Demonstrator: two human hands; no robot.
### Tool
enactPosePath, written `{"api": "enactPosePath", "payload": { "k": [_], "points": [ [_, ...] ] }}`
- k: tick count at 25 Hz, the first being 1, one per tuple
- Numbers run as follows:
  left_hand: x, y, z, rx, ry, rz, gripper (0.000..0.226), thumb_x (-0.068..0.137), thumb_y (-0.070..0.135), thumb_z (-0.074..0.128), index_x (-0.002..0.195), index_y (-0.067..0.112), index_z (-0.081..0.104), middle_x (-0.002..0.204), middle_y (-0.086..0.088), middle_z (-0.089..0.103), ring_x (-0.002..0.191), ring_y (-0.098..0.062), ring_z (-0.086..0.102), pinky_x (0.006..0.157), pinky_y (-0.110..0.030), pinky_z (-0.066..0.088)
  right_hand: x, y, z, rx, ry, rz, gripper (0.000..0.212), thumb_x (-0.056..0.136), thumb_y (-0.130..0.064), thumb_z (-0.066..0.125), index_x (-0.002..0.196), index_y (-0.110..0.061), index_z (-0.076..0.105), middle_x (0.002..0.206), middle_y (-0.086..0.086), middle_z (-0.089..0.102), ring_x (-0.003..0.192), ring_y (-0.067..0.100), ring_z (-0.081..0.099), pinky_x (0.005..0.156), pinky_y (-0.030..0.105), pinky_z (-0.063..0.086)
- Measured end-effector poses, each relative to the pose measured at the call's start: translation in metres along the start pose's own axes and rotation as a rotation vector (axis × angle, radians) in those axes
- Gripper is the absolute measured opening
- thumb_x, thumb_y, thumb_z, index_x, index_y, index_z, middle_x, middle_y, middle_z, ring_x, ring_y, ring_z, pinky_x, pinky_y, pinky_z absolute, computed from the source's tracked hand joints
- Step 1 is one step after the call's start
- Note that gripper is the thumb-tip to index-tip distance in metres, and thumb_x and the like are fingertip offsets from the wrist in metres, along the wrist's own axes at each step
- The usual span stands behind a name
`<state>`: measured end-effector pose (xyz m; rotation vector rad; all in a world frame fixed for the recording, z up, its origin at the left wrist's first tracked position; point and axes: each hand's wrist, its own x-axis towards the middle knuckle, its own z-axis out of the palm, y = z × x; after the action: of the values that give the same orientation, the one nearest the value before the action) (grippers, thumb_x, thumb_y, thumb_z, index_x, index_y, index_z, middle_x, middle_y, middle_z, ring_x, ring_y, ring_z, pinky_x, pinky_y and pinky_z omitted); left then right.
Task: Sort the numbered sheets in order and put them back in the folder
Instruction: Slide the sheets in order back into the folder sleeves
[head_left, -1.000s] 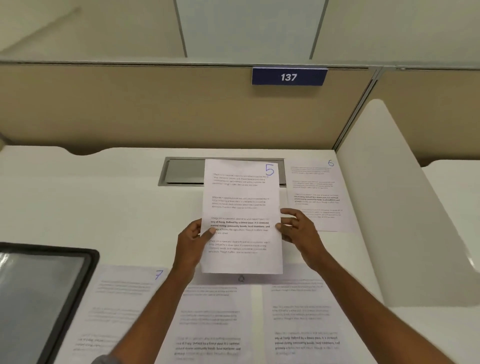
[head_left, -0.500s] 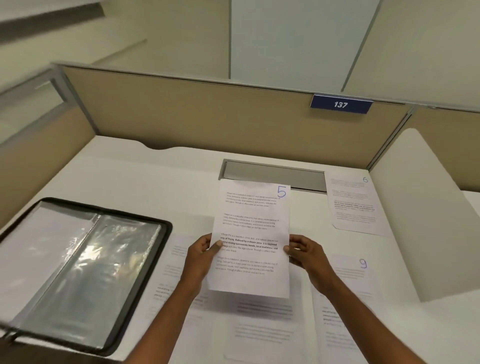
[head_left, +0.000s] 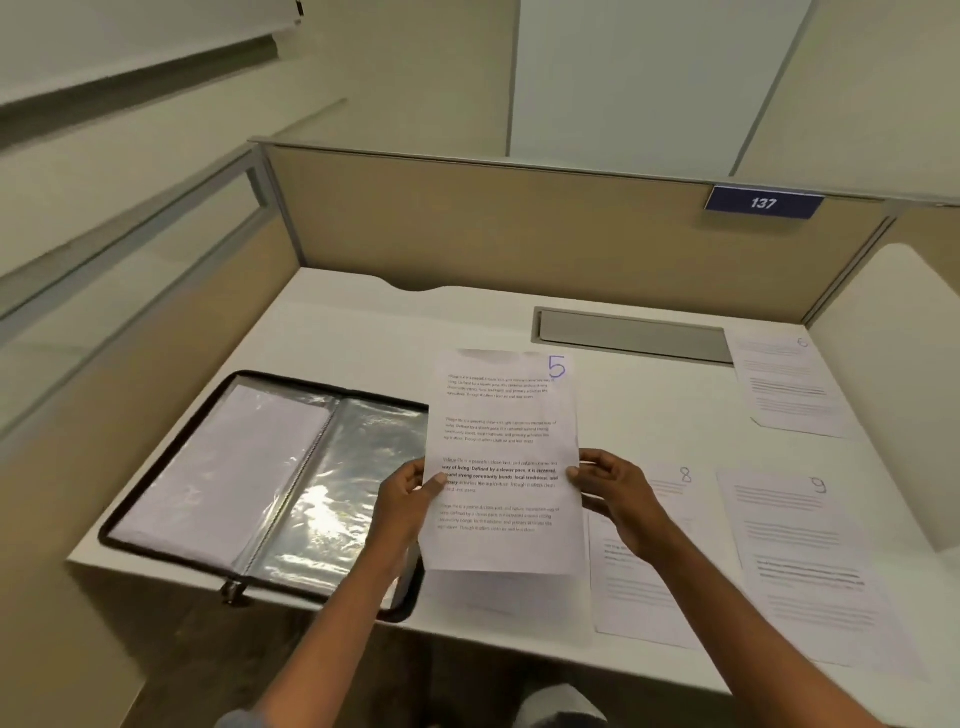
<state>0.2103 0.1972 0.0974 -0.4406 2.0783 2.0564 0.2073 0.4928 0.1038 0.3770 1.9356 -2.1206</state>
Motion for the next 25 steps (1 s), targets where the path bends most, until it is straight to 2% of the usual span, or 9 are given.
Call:
{"api": "enactPosePath", "payload": {
  "k": [5,11,14,16,18,20,23,25],
  "points": [
    [0.017,-0.009,-0.034,0.083,0.044,-0.074,0.035,0.095,-0.003,0.054,0.119,0.02,0.065,0.111,0.005,0.073,0.098,-0.016,0.07,0.071,-0.027,0.054,0.024,-0.001,0.041,-0.051,-0.034,0.038,0.028,0.092,-0.012,0.073,0.119,-0.007,0.067,0.112,0.011,0.077,0.108,0.029,0.072,0.094,0.04,0.058],
    [0.054,-0.012,-0.066,0.121,0.063,-0.124,0.037,0.093,-0.005,0.054,0.112,0.025,0.066,0.11,0.005,0.074,0.099,-0.015,0.071,0.076,-0.028,0.057,0.073,0.004,0.071,-0.046,-0.112,0.093,0.031,0.094,-0.013,0.071,0.124,-0.009,0.065,0.114,0.01,0.076,0.108,0.026,0.072,0.087,0.033,0.058],
    [0.08,-0.007,-0.084,0.145,0.051,-0.129,0.039,0.093,-0.005,0.054,0.115,0.026,0.066,0.113,0.005,0.074,0.101,-0.015,0.071,0.08,-0.031,0.059,0.1,0.007,0.091,-0.058,-0.159,0.113,0.032,0.095,-0.014,0.069,0.126,-0.011,0.065,0.116,0.007,0.076,0.109,0.024,0.072,0.09,0.036,0.057],
    [0.097,-0.006,-0.093,0.159,0.04,-0.148,0.039,0.094,-0.004,0.054,0.117,0.026,0.065,0.114,0.005,0.074,0.099,-0.013,0.072,0.075,-0.026,0.058,0.113,0.006,0.099,-0.075,-0.163,0.12,0.031,0.095,-0.014,0.069,0.126,-0.011,0.065,0.116,0.007,0.076,0.109,0.025,0.072,0.091,0.038,0.057],
    [0.11,-0.01,-0.099,0.175,0.004,-0.16,0.038,0.095,-0.002,0.055,0.121,0.023,0.064,0.116,0.004,0.074,0.1,-0.013,0.072,0.074,-0.024,0.057,0.121,0.005,0.106,-0.06,-0.126,0.134,0.031,0.094,-0.014,0.07,0.125,-0.011,0.066,0.114,0.007,0.076,0.107,0.025,0.073,0.087,0.035,0.057],
    [0.13,-0.014,-0.107,0.186,-0.048,-0.163,0.036,0.095,0.0,0.057,0.123,0.022,0.064,0.117,0.003,0.074,0.104,-0.016,0.072,0.083,-0.03,0.059,0.129,0.004,0.111,-0.052,-0.071,0.141,0.03,0.094,-0.013,0.07,0.124,-0.011,0.067,0.114,0.007,0.077,0.107,0.025,0.073,0.085,0.033,0.058],
    [0.163,-0.012,-0.116,0.183,-0.115,-0.158,0.031,0.096,0.002,0.061,0.116,0.025,0.066,0.116,0.001,0.074,0.105,-0.019,0.072,0.091,-0.038,0.06,0.134,0.005,0.118,-0.054,0.0,0.149,0.028,0.094,-0.013,0.07,0.122,-0.01,0.068,0.113,0.007,0.077,0.107,0.025,0.073,0.089,0.035,0.058],
    [0.178,-0.015,-0.126,0.161,-0.17,-0.152,0.029,0.095,0.001,0.063,0.114,0.023,0.067,0.115,-0.001,0.075,0.105,-0.02,0.072,0.092,-0.038,0.06,0.132,0.006,0.13,-0.059,0.054,0.168,0.027,0.094,-0.013,0.069,0.122,-0.01,0.068,0.112,0.006,0.077,0.105,0.024,0.074,0.083,0.031,0.06]
  ]
}}
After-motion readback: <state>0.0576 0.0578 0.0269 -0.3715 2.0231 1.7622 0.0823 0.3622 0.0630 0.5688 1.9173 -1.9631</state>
